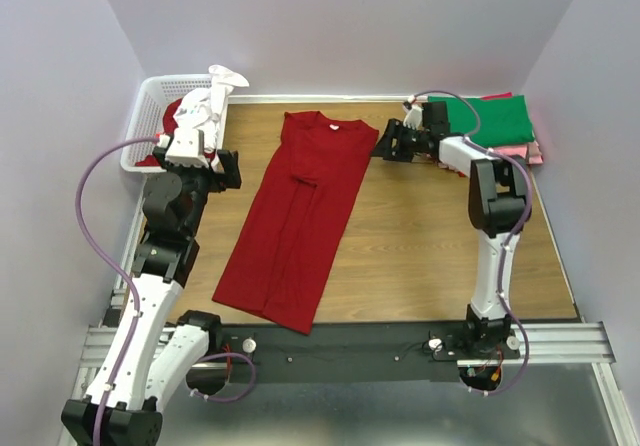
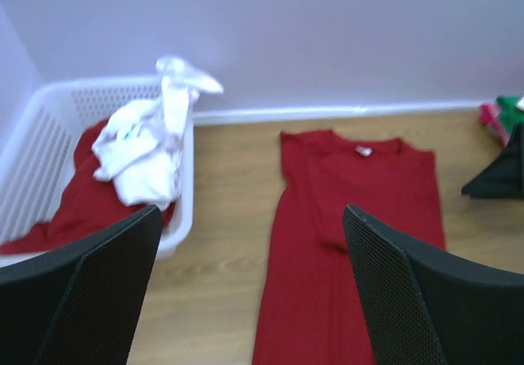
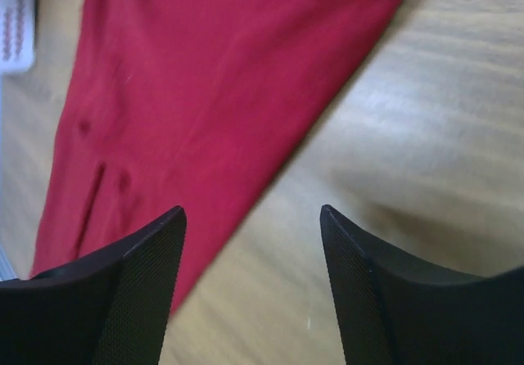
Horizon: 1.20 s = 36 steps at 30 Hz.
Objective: Fold and stack the t-shirts
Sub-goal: Fold the tshirt
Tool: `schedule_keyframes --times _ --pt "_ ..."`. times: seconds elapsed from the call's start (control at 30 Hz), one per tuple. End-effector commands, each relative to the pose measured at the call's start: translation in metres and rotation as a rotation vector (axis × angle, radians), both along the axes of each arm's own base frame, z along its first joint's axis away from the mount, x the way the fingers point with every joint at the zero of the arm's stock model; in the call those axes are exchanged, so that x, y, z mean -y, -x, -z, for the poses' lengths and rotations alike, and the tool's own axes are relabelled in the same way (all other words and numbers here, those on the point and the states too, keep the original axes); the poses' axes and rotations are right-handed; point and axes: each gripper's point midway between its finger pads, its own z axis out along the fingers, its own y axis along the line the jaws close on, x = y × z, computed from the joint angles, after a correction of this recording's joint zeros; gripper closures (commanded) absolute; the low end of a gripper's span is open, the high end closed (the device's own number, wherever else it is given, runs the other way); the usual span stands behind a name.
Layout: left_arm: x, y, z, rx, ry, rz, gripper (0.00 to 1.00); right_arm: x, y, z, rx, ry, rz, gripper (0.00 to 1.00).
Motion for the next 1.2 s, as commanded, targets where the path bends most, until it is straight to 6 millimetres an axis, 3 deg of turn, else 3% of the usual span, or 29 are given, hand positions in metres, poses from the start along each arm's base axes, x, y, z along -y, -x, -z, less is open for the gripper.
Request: schedule_keyframes --times 0.0,0.1,0.27,0.33,0.57,0.7,0.8,0.9,0.93,1.03,1.17 --pt "-0.022 0.015 0.007 0.057 -0.017 -0.102 0.02 -0.01 -0.042 0.016 -0.057 -0.029 0.19 0.34" --pt "-0.028 0.024 0.01 0.085 0.003 -0.128 0.02 -0.014 -0.054 0.033 -0.087 -0.027 0.233 0.45" --pt "-0.029 0.026 0.014 0.096 0.007 -0.129 0.02 -0.023 -0.055 0.05 -0.114 -0.022 0.229 0.57" --pt "-0.029 0.026 0.014 0.097 0.008 -0.132 0.02 -0.021 -0.057 0.053 -0.11 -0.004 0.247 0.7" --pt "-0.029 0.028 0.014 0.105 0.007 -0.131 0.02 0.017 -0.091 0.041 -0.015 0.107 0.338 0.97" --pt "-0.028 0.027 0.014 0.108 0.007 -0.125 0.02 0.045 -0.112 0.031 0.047 0.18 0.372 0.97" --pt "-0.026 0.026 0.014 0.107 0.005 -0.113 0.02 0.057 -0.129 0.02 0.101 0.223 0.374 0.96" --pt "-0.023 0.026 0.016 0.103 0.004 -0.099 0.02 0.064 -0.142 0.007 0.165 0.277 0.372 0.81" --pt "-0.021 0.025 0.016 0.103 0.002 -0.09 0.02 0.064 -0.142 0.004 0.172 0.283 0.365 0.69" --pt "-0.016 0.024 0.016 0.106 0.0 -0.063 0.02 0.055 -0.129 -0.013 0.193 0.267 0.281 0.5" --pt "-0.013 0.024 0.017 0.103 0.002 -0.045 0.02 0.039 -0.084 -0.036 0.209 0.227 0.101 0.24"
